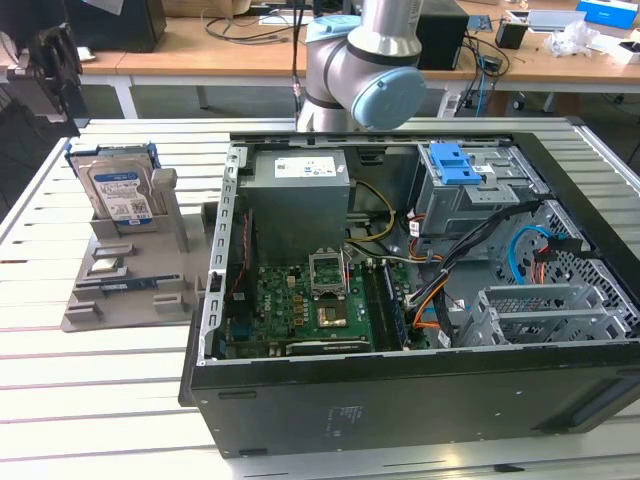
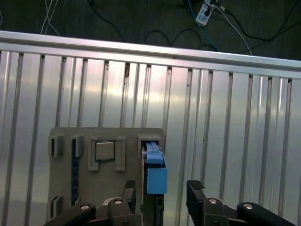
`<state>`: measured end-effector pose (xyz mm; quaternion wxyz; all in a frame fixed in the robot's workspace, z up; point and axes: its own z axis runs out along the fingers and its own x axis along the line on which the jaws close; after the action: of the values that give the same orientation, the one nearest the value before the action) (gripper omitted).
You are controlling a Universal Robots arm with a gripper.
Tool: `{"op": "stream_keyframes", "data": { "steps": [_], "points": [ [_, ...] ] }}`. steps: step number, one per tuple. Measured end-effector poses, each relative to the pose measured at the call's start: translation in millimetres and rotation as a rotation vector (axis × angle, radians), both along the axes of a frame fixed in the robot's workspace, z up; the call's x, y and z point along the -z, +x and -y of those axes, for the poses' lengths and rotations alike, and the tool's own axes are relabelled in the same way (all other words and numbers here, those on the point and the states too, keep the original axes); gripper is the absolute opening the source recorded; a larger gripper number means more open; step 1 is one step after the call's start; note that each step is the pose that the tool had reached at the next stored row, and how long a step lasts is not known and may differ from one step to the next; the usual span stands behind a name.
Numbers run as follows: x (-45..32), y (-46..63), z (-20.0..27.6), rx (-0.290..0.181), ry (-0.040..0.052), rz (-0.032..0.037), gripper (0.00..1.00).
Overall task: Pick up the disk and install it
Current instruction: 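Pick up the disk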
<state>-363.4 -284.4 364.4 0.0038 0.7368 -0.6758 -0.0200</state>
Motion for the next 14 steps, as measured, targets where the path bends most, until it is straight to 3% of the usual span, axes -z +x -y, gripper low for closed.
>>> {"op": "stream_keyframes", "data": {
  "steps": [5, 8, 9, 14],
  "points": [
    [8.3, 0.1, -2.5, 0.013, -0.0006, -0.0003, 0.55],
    [9.6, 0.0, -2.6, 0.019, -0.0116, 0.0000, 0.55],
    [10.3, 0.2, -2.1, 0.019, -0.0150, 0.0001, 0.55],
    [17.1, 1.7, 2.2, 0.020, -0.0153, -0.0001, 0.55]
  ]
}}
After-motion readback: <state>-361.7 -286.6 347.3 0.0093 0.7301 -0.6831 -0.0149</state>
